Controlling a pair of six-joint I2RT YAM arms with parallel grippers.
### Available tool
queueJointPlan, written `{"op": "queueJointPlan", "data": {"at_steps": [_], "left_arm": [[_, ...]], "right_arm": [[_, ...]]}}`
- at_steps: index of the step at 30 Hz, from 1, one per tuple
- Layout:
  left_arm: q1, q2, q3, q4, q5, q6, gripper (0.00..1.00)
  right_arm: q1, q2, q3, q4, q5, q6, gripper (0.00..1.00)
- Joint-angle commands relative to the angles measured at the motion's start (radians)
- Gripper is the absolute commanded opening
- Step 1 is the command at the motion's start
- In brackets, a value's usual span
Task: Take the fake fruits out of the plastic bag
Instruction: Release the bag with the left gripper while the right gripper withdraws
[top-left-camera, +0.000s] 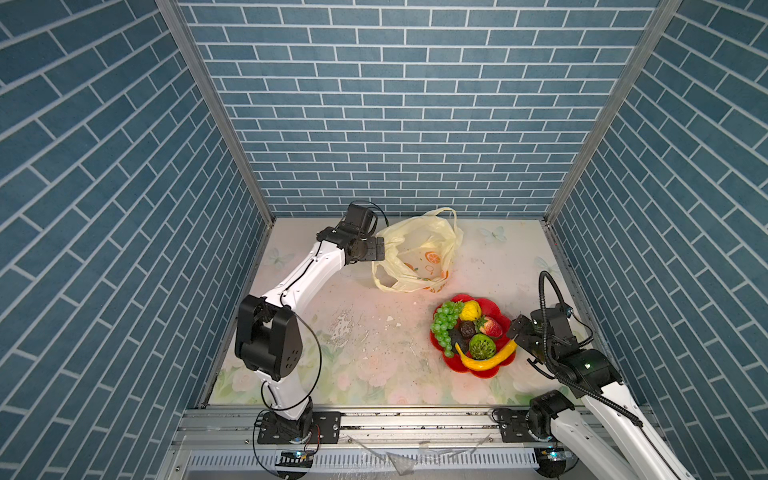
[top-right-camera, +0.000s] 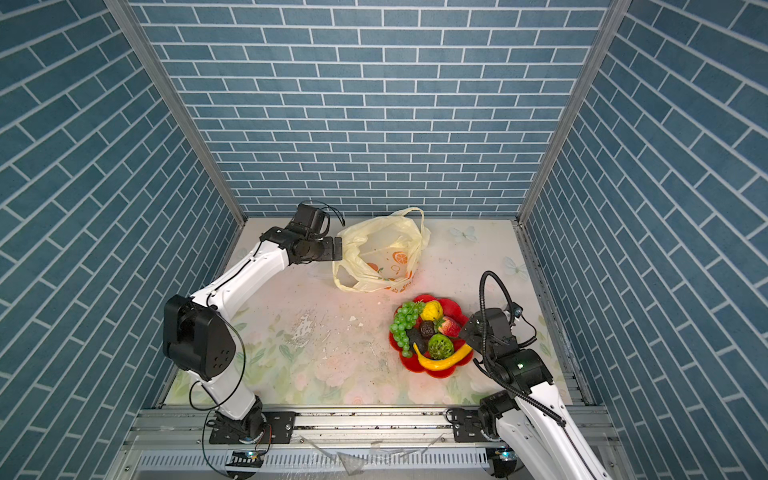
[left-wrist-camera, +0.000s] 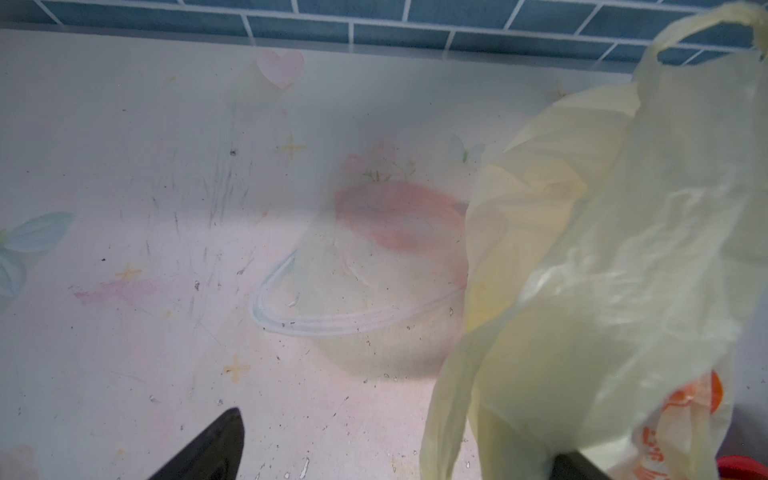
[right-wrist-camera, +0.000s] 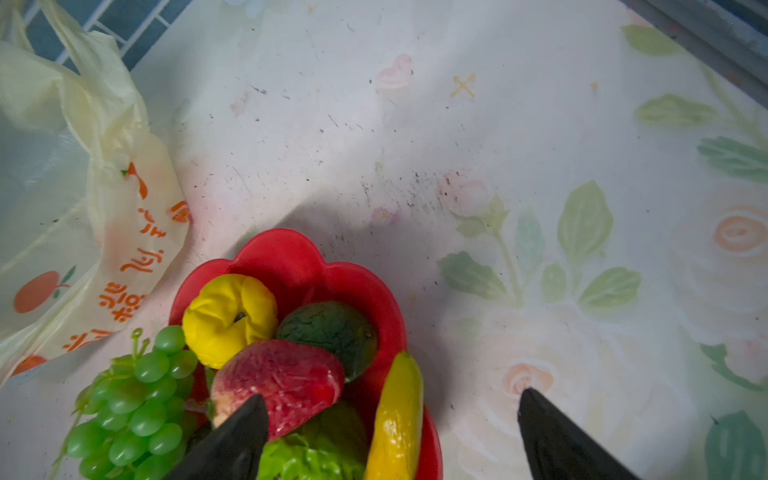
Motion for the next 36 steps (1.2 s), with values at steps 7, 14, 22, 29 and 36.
{"op": "queueJointPlan", "data": {"at_steps": [7, 14, 22, 29, 36], "left_arm": [[0.005, 0.146, 0.033, -0.011, 0.081, -0.005, 0.99], [-0.032, 0.246, 0.169, -0.103, 0.076, 0.058, 0.99], [0.013, 0.251, 0.019, 0.147, 0.418, -0.026, 0.95], [0.032, 0.2, -0.12, 0.402, 0.591, -0.104, 0.96], [0.03, 0.141, -0.201, 0.436, 0.49, -0.092, 0.99]], "right_arm": [[-0.11, -0.195, -0.191, 0.109, -0.225, 0.197, 0.99], [-0.109, -0.195, -0.248, 0.192, -0.281, 0.224, 0.99], [-0.108, -0.145, -0.283, 0.308, -0.334, 0.224, 0.99], [-0.089, -0.097, -0.297, 0.377, -0.367, 0.23, 0.99], [-0.05, -0.062, -0.298, 0.429, -0.351, 0.241, 0.99]]}}
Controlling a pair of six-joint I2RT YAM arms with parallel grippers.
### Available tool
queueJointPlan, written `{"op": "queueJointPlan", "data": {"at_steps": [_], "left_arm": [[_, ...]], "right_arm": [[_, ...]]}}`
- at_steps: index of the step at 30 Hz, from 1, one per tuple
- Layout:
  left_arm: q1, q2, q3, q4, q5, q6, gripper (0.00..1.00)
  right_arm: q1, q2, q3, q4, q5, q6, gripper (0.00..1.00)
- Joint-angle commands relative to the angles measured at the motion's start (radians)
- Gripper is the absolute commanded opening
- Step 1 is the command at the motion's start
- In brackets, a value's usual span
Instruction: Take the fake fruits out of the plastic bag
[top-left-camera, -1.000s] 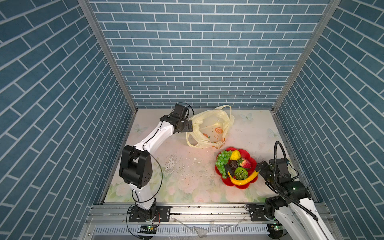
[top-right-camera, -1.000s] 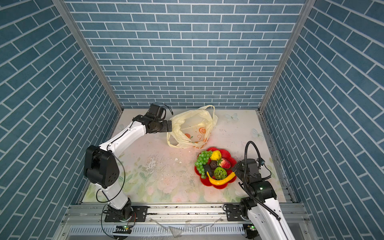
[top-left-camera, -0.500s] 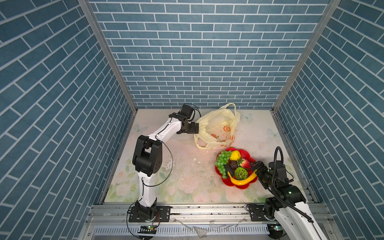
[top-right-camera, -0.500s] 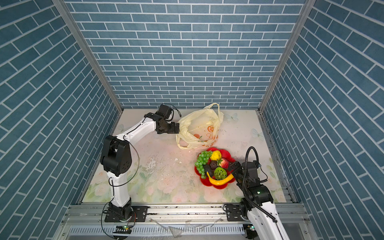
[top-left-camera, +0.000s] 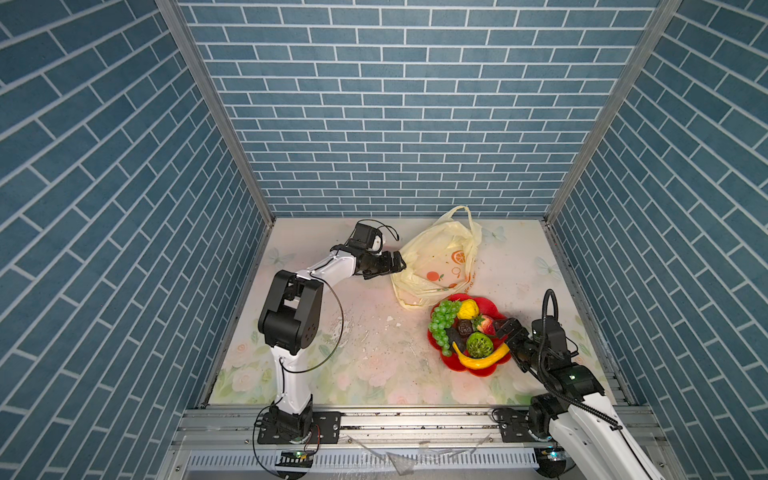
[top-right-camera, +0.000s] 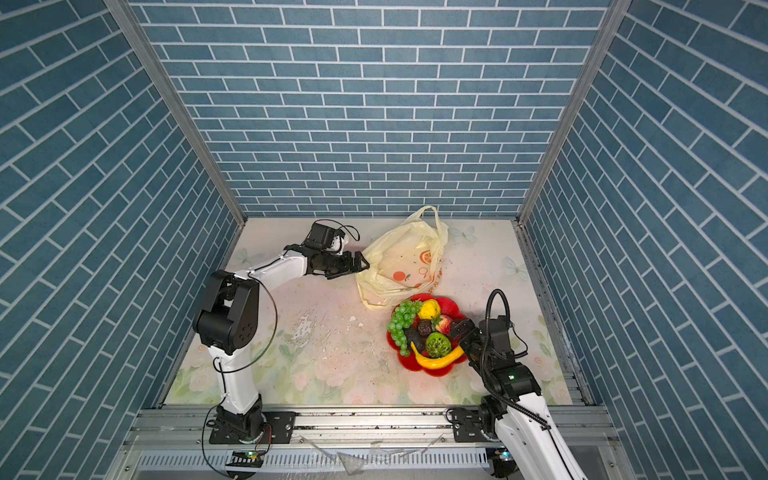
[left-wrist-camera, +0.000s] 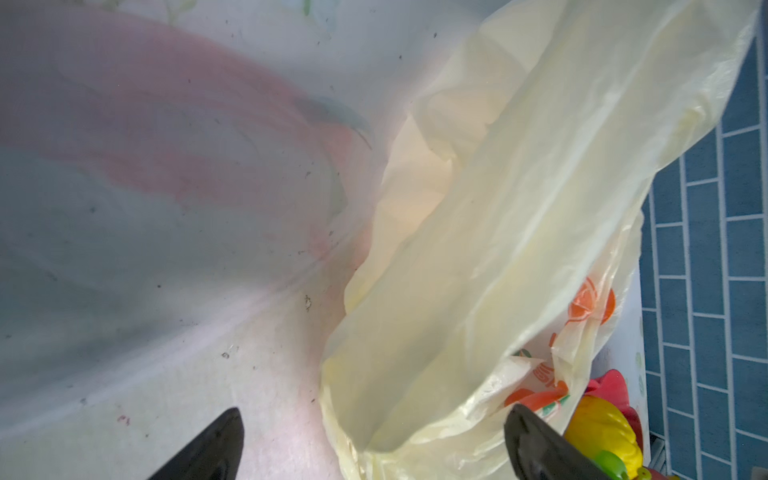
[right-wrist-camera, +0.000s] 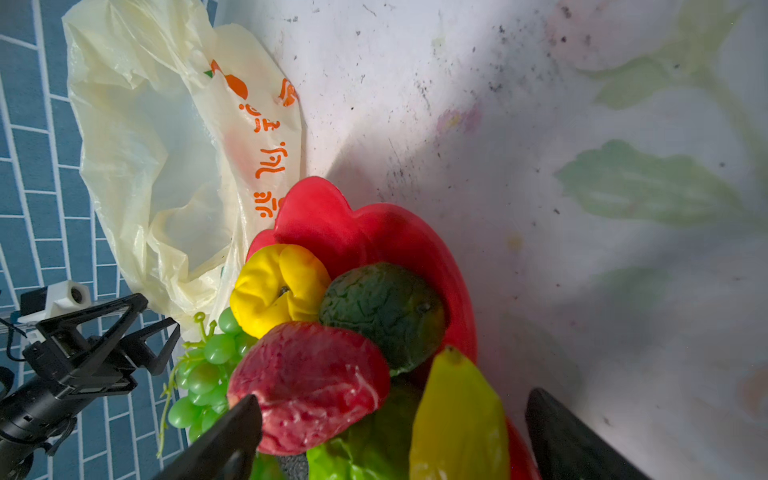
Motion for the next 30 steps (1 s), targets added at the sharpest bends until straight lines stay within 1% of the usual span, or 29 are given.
{"op": "queueJointPlan", "data": {"at_steps": [1, 3, 7, 14, 17, 23, 30], "left_arm": [[0.002, -0.085, -0.06, 0.05, -0.081, -0.005, 0.99], [0.002, -0.129, -0.098, 0.054, -0.143, -0.01, 0.99], [0.005, -0.249, -0.205, 0.069, -0.278, -0.059, 0.99], [0.012, -0.422, -0.358, 0.077, -0.406, -0.084, 0.99], [0.016, -0.486, -0.431, 0.086, -0.439, -0.092, 0.99], [0.033, -0.608, -0.543, 0.071, -0.489, -0.076, 0.99], [0.061, -0.641, -0.598, 0.055, -0.513, -0.057, 0.99]], "right_arm": [[0.022, 0.017, -0.033, 0.069, -0.001, 0.047, 0.99], [0.043, 0.031, -0.035, 0.095, 0.001, 0.057, 0.99], [0.1, 0.095, -0.037, 0.169, 0.046, 0.076, 0.99], [0.189, 0.267, -0.018, 0.356, 0.086, 0.095, 0.99], [0.232, 0.352, -0.006, 0.443, 0.102, 0.106, 0.99], [0.28, 0.504, 0.033, 0.584, 0.119, 0.096, 0.99], [0.303, 0.652, 0.077, 0.699, 0.111, 0.078, 0.99]]}}
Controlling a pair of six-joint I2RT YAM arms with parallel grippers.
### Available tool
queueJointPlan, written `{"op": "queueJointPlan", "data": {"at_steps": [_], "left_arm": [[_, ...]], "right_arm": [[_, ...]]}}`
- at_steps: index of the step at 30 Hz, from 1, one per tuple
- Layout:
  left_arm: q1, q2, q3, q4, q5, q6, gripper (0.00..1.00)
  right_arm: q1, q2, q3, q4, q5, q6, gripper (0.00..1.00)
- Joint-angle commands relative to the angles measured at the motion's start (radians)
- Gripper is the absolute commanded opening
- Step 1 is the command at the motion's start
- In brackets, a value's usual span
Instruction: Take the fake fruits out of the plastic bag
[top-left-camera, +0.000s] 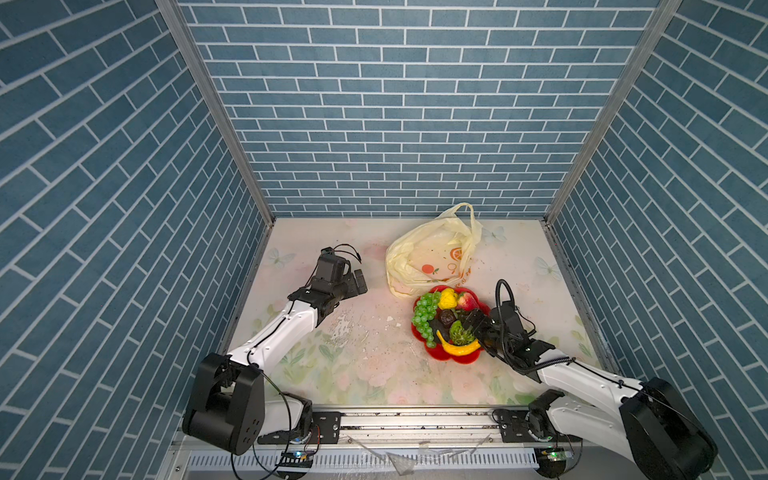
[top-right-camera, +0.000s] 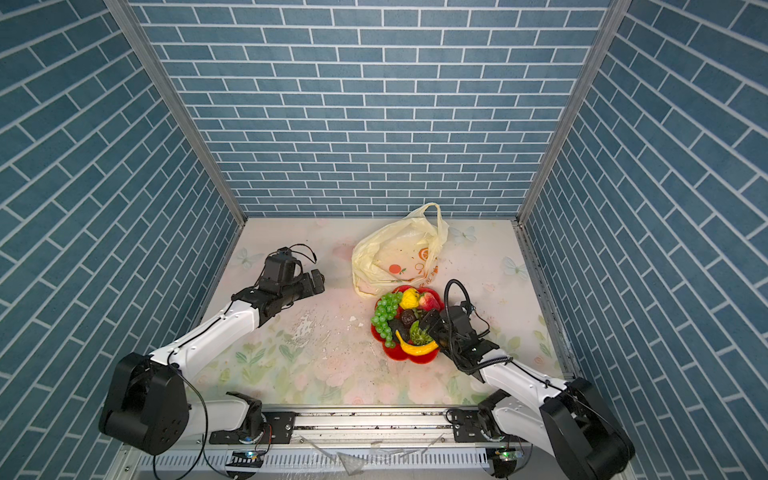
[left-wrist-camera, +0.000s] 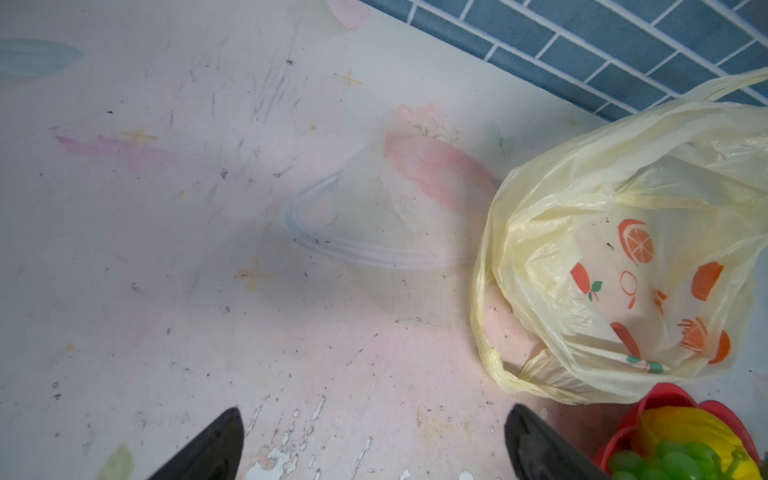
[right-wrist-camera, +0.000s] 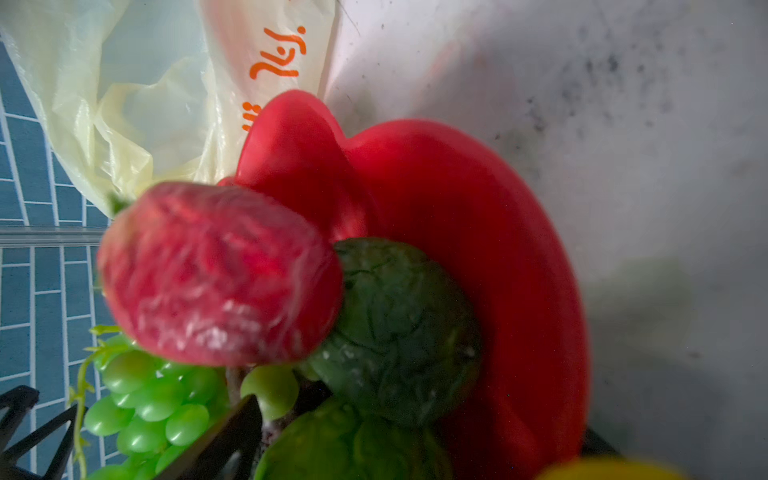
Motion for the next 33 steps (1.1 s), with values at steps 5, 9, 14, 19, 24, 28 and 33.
{"op": "queueJointPlan", "data": {"at_steps": [5, 9, 14, 19, 24, 28, 33], "left_arm": [[0.025, 0.007, -0.023, -0.013, -0.027, 0.022, 0.99], [0.032, 0.012, -0.026, -0.011, -0.024, 0.023, 0.99], [0.037, 0.008, -0.034, -0.007, -0.028, 0.026, 0.99], [0.04, 0.006, -0.04, -0.003, -0.035, 0.034, 0.99], [0.041, 0.003, -0.046, -0.002, -0.059, 0.045, 0.99], [0.042, -0.006, -0.049, -0.003, -0.085, 0.054, 0.99], [0.042, -0.014, -0.048, -0.011, -0.149, 0.084, 0.99]], "right_arm": [[0.029, 0.108, 0.097, 0.14, 0.004, -0.011, 0.99], [0.04, 0.168, 0.125, 0.168, -0.002, -0.021, 0.99], [0.059, 0.254, 0.168, 0.207, -0.014, -0.028, 0.99], [0.065, 0.252, 0.19, 0.146, -0.001, -0.061, 0.99], [0.061, 0.16, 0.194, -0.032, 0.054, -0.128, 0.99], [0.04, 0.062, 0.185, -0.153, 0.09, -0.18, 0.99], [-0.02, -0.055, 0.179, -0.26, 0.07, -0.271, 0.99]]}}
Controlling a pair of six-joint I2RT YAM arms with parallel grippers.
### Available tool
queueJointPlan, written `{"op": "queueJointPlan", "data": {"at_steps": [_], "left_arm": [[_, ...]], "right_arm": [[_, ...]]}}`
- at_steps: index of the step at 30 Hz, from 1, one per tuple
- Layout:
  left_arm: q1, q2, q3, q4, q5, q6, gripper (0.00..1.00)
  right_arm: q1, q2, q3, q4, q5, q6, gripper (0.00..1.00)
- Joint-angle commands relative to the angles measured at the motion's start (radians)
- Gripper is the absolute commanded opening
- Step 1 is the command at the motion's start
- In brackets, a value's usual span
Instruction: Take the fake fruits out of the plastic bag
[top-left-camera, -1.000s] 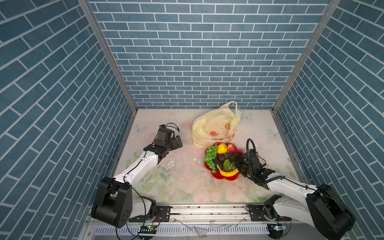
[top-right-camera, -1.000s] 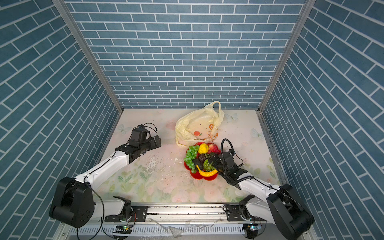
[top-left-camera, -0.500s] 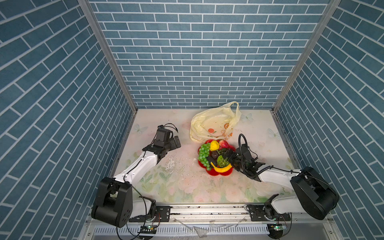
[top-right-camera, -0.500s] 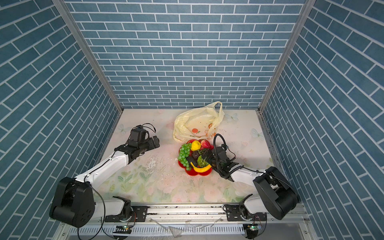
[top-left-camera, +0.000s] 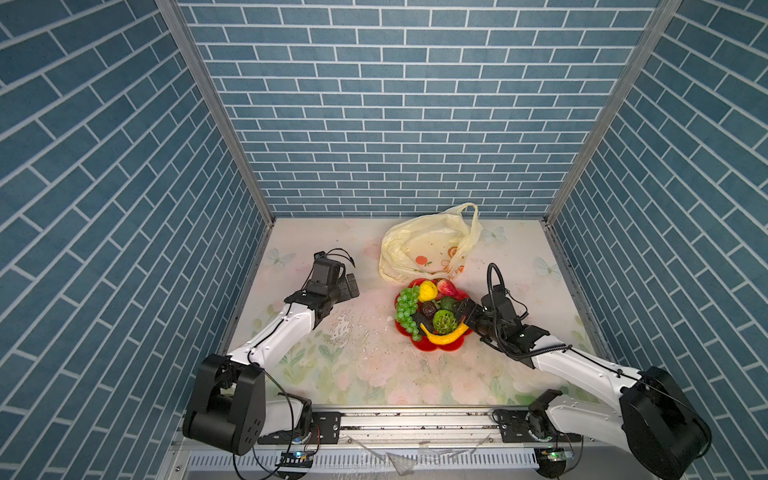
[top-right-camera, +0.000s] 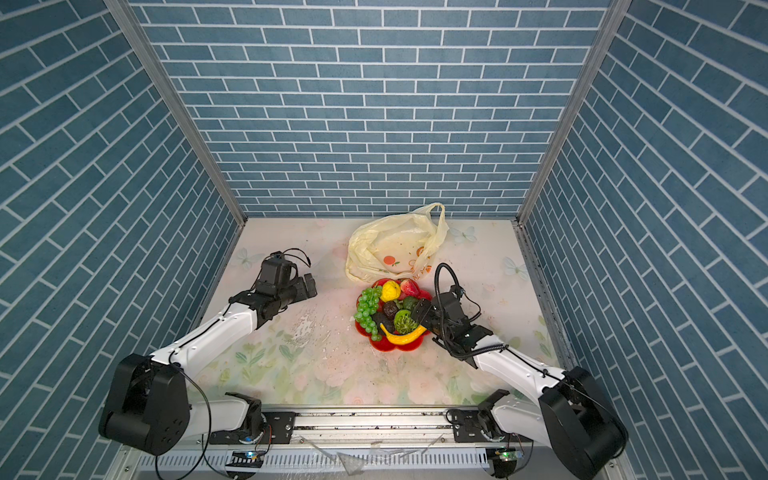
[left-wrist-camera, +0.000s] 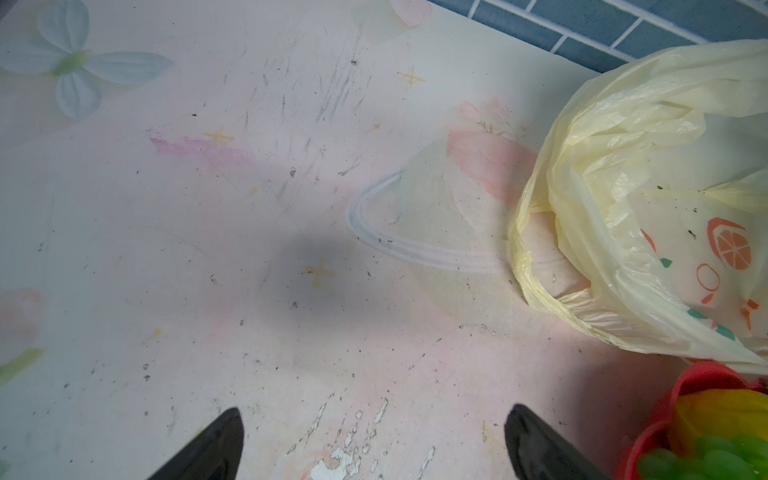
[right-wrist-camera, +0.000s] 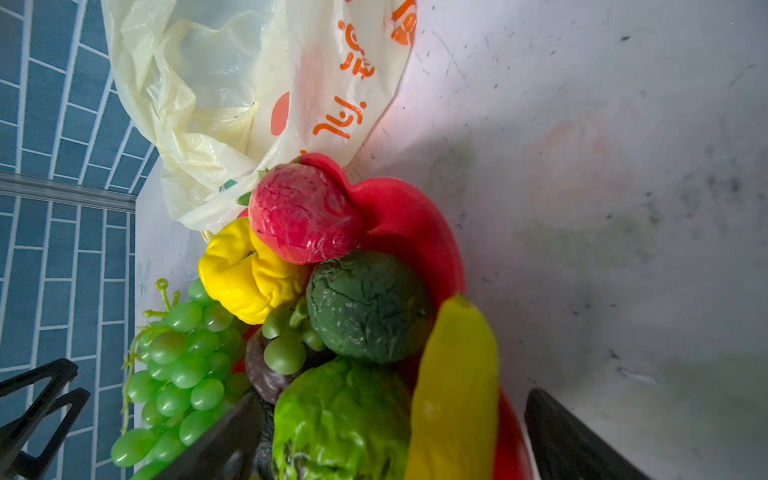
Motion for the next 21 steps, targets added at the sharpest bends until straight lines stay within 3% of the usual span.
{"op": "queueJointPlan", "data": {"at_steps": [1, 6, 10, 12, 14, 16, 18, 21], "left_arm": [[0.005, -0.02, -0.014, -0.013, -0.103, 0.042, 0.99], [0.015, -0.052, -0.033, 0.003, -0.36, 0.113, 0.99], [0.05, -0.101, -0.107, 0.117, -0.51, 0.191, 0.99], [0.06, -0.112, -0.188, 0.29, -0.518, 0.3, 0.99], [0.073, -0.112, -0.208, 0.344, -0.502, 0.345, 0.99], [0.081, -0.092, -0.278, 0.506, -0.485, 0.412, 0.99], [0.082, -0.051, -0.353, 0.703, -0.475, 0.505, 0.99], [0.124, 0.032, -0.378, 0.824, -0.345, 0.53, 0.99]], "right_arm": [[-0.048, -0.09, 0.03, -0.145, 0.018, -0.125, 0.99], [-0.174, -0.193, 0.126, -0.343, 0.064, -0.346, 0.99], [-0.266, -0.203, 0.163, -0.342, 0.253, -0.532, 0.99], [-0.317, -0.17, 0.161, -0.278, 0.338, -0.618, 0.99], [-0.36, -0.127, 0.11, -0.12, 0.409, -0.728, 0.99], [-0.395, -0.07, 0.047, 0.07, 0.423, -0.826, 0.99], [-0.423, -0.014, 0.042, 0.132, 0.424, -0.868, 0.99], [-0.443, 0.073, -0.036, 0.391, 0.415, -0.977, 0.99]]}}
